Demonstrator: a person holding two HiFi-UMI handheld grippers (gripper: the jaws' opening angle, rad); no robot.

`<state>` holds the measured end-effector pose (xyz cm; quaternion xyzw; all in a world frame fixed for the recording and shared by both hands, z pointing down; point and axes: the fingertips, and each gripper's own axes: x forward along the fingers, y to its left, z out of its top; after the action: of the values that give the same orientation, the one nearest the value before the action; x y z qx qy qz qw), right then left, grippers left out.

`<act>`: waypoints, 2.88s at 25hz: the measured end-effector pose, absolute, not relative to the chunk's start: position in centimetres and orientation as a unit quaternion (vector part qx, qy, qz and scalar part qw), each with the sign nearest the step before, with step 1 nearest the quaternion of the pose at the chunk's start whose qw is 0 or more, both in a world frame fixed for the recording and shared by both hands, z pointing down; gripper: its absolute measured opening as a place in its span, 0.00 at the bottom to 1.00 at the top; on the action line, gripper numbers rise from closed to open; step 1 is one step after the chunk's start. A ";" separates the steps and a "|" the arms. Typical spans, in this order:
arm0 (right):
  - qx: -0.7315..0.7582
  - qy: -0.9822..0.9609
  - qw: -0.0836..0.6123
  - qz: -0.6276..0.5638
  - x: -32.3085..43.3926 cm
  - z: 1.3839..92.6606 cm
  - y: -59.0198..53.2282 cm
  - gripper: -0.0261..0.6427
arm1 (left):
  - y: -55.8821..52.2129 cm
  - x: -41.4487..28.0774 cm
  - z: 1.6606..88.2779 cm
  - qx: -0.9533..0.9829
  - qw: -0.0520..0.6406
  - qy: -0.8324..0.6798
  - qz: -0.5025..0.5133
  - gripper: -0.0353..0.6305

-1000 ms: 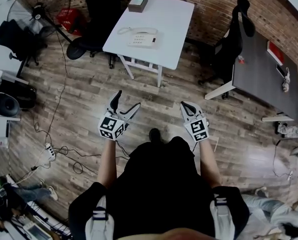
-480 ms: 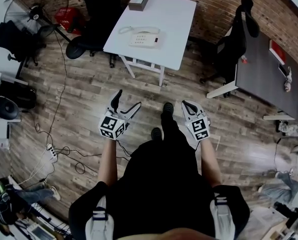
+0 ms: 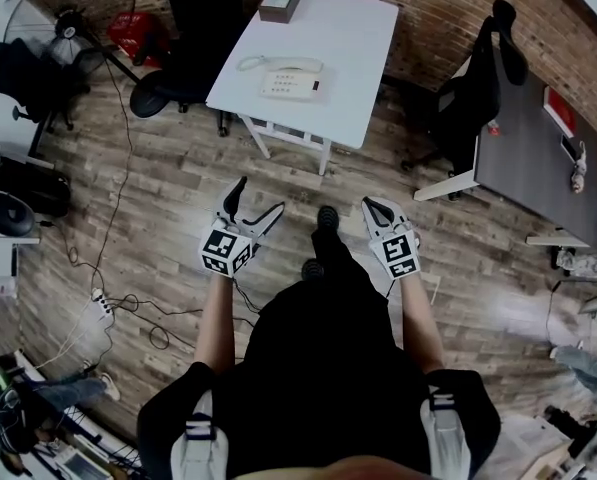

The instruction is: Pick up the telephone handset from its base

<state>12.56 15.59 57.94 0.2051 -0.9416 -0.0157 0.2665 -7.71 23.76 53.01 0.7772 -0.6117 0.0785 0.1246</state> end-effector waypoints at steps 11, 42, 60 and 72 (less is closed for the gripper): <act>0.191 -0.943 0.271 -0.016 10.5 57.8 11.8 0.04 | 20.2 -9.5 53.3 0.771 0.136 -0.617 0.079 0.68; 0.179 -0.952 0.247 0.000 6.9 58.7 -6.3 0.04 | 4.5 -11.3 51.8 0.758 0.134 -0.623 0.136 0.68; 0.131 -0.958 0.256 -0.018 2.5 59.0 -10.5 0.04 | 1.8 -13.6 53.4 0.735 0.126 -0.652 0.140 0.69; 0.177 -0.947 0.269 -0.006 4.1 59.4 -14.1 0.04 | -3.5 -15.4 53.3 0.753 0.103 -0.627 0.171 0.69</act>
<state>4.09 -14.14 59.35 0.1771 -0.9467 -0.0064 0.2688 -15.39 -3.52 53.31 0.7526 -0.6274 0.1712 0.1031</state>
